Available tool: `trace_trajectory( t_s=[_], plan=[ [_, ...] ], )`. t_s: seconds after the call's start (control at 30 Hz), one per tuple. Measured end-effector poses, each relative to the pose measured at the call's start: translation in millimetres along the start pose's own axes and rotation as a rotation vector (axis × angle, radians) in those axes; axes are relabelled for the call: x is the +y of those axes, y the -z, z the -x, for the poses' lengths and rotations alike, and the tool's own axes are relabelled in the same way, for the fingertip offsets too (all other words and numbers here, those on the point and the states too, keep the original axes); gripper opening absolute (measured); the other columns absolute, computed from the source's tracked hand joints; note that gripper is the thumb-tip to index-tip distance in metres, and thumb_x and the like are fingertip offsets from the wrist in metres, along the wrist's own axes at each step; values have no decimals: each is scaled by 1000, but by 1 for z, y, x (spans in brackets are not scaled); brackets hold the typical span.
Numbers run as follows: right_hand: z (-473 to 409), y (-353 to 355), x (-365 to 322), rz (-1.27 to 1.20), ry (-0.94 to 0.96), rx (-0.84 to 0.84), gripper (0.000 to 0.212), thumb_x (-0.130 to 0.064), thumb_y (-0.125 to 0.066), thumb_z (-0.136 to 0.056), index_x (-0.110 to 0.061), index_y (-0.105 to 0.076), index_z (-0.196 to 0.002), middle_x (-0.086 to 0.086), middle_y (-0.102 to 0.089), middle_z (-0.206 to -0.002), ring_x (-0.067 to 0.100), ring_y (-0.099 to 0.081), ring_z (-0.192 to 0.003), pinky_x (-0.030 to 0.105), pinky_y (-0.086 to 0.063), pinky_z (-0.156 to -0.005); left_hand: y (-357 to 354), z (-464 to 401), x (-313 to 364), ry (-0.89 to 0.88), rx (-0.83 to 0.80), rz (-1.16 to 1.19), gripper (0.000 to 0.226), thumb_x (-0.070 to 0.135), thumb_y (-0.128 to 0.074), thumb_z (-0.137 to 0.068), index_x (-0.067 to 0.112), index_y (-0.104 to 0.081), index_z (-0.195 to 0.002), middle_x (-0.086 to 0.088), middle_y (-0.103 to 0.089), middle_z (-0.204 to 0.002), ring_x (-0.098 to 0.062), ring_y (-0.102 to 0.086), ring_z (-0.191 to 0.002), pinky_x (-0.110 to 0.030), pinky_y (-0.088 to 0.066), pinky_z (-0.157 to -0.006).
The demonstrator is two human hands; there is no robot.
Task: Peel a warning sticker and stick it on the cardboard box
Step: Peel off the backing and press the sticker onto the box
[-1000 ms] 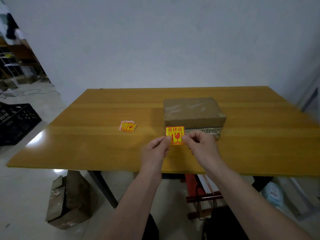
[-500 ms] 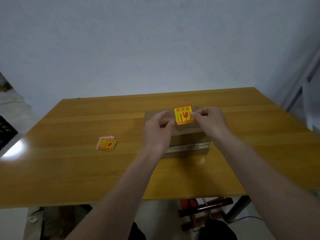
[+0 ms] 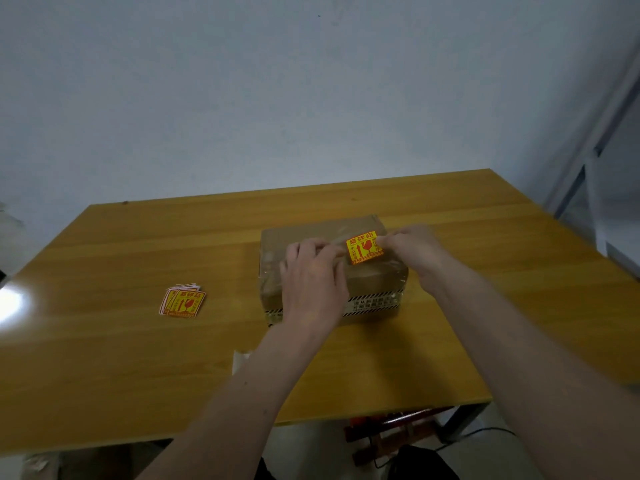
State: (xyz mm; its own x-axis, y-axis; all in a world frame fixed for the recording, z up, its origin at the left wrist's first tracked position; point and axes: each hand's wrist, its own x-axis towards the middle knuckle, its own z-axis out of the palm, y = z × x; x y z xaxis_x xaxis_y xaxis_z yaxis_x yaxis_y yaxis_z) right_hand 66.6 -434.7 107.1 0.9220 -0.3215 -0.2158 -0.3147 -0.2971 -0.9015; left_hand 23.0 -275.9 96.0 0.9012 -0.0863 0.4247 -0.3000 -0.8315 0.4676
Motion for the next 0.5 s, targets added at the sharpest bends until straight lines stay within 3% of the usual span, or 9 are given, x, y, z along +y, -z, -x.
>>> trace_trajectory(
  t_s=[0.1, 0.27, 0.37, 0.5],
  plan=[
    [0, -2, 1, 72, 38, 13, 16, -31, -65, -81, -16, -67, -78, 16, -65, -108, 36, -47, -118, 48, -45, -95, -7, 0, 2, -49, 24, -19, 18, 20, -59, -87, 17, -69, -103, -7, -59, -113, -28, -45, -111, -42, -36, -92],
    [6, -2, -2, 208, 82, 67, 19, -28, -60, -86, -14, -68, -77, 15, -64, -111, 34, -41, -122, 40, -41, -91, -16, 1, 4, -100, 1, -94, 20, 23, -60, -86, 16, -70, -101, -9, -59, -116, -32, -45, -115, -48, -35, -96],
    [6, -3, 0, 283, 93, 84, 29, -28, -60, -84, -18, -57, -57, 14, -65, -107, 34, -42, -119, 38, -34, -84, -19, 2, 5, -109, -27, -107, 22, 28, -58, -87, 17, -71, -100, -9, -58, -119, -32, -44, -117, -50, -34, -98],
    [6, -6, 6, 352, 144, 141, 28, -34, -67, -77, -24, -55, -54, 13, -67, -103, 35, -52, -112, 42, -49, -86, -22, 3, 4, -123, -38, -112, 25, 33, -54, -88, 19, -70, -101, -7, -58, -120, -31, -44, -118, -50, -34, -99]
  ],
)
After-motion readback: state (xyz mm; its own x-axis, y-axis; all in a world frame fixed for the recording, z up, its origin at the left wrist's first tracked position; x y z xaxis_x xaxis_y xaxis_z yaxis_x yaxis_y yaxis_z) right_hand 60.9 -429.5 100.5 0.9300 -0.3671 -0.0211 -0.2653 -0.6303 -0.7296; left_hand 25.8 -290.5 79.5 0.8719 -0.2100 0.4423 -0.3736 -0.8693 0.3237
